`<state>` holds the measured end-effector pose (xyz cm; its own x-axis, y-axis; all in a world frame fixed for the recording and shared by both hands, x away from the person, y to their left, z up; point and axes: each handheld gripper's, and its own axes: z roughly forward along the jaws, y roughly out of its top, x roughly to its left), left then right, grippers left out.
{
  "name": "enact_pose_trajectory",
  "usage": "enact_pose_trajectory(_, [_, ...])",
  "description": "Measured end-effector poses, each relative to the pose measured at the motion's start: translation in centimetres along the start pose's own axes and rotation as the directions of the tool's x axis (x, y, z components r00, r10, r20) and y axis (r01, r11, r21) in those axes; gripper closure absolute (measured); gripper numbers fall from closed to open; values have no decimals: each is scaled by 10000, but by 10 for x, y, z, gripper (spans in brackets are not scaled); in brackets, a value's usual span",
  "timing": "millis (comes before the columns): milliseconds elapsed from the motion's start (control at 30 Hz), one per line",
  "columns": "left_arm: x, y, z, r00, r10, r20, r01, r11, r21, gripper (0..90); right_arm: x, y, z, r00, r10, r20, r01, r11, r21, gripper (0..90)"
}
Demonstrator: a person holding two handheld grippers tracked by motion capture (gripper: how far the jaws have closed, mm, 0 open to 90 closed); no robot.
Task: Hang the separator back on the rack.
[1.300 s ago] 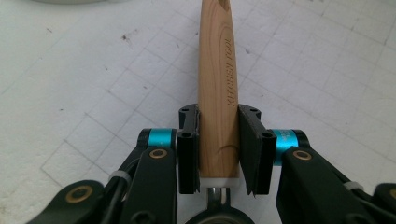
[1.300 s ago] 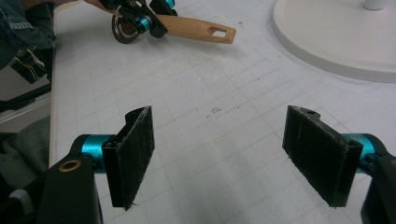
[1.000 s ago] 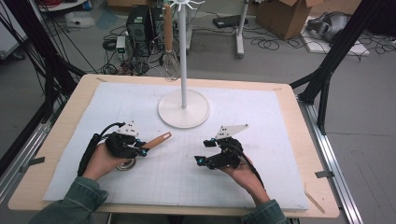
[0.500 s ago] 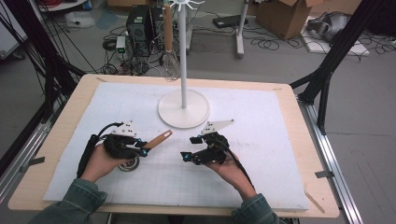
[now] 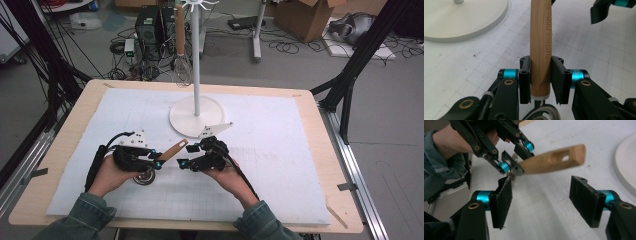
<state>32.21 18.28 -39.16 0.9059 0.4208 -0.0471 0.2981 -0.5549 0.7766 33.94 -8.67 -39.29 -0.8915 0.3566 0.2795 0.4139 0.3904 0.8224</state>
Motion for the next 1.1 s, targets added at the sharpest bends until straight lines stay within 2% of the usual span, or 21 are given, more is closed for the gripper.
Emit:
enact_pose_trajectory(200, [-3, 3, 1, 9999, 17, 133, -14, 9997, -247, 703, 3, 7, 7, 9999, 97, -125, -99, 9997, -219, 437])
enact_pose_trajectory(633, [-9, 12, -2, 9996, 110, 279, -91, 9978, -651, 702, 6, 14, 0, 9993, 330, -169, -346, 9936, -1077, 650])
enact_pose_trajectory(967, [-11, 16, -2, 9989, 131, 455, -92, 9963, -852, 702, 7, 15, -5, 9977, 505, -452, -564, 9883, -1420, 674])
enact_pose_trajectory(1100, [-12, 19, -3, 9973, 288, 669, -224, 9954, -931, 702, 6, 16, -10, 9957, 506, -776, -626, 9850, -1607, 705])
